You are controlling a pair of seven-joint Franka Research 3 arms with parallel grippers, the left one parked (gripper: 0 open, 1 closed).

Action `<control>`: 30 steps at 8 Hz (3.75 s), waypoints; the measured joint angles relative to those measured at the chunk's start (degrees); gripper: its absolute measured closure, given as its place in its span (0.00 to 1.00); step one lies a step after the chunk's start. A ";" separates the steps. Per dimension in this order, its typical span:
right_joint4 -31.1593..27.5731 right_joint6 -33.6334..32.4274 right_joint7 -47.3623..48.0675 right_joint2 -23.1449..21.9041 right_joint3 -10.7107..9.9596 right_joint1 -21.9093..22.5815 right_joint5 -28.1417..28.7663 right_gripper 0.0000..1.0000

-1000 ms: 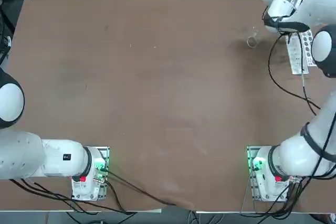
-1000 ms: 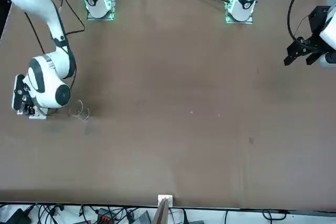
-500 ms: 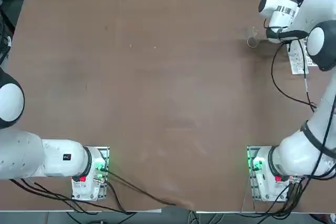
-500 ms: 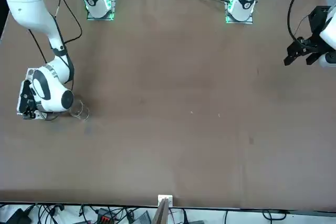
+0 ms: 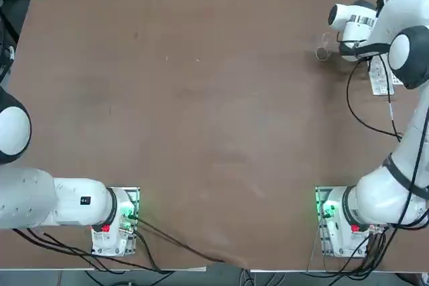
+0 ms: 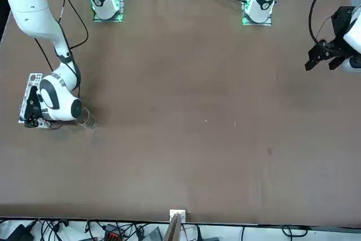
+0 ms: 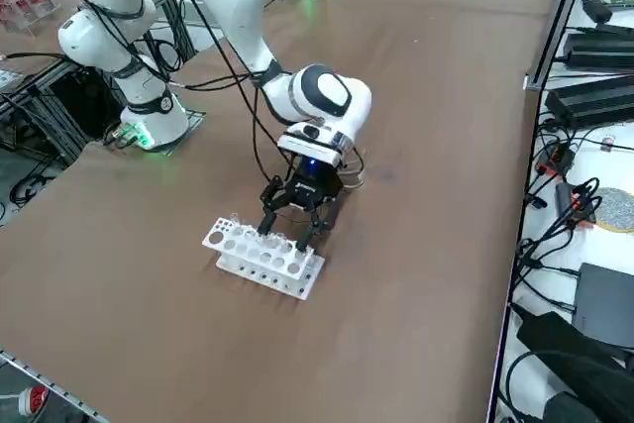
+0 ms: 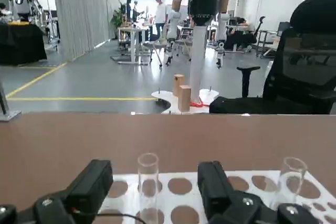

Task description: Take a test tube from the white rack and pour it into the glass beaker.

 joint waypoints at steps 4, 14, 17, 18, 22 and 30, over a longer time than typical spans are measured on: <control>-0.43 -3.43 5.72 1.29 0.12 0.34 -1.40 0.03; -0.39 -3.45 7.35 3.27 0.19 0.37 -3.96 0.54; 0.01 -3.46 7.62 3.68 0.29 0.64 -4.84 0.78; 0.06 -3.46 7.76 3.70 0.30 0.72 -4.90 0.81; 0.30 -4.61 7.48 3.68 0.30 0.86 -4.91 0.81; 0.88 -9.83 -8.05 -5.00 0.51 1.35 -4.69 0.81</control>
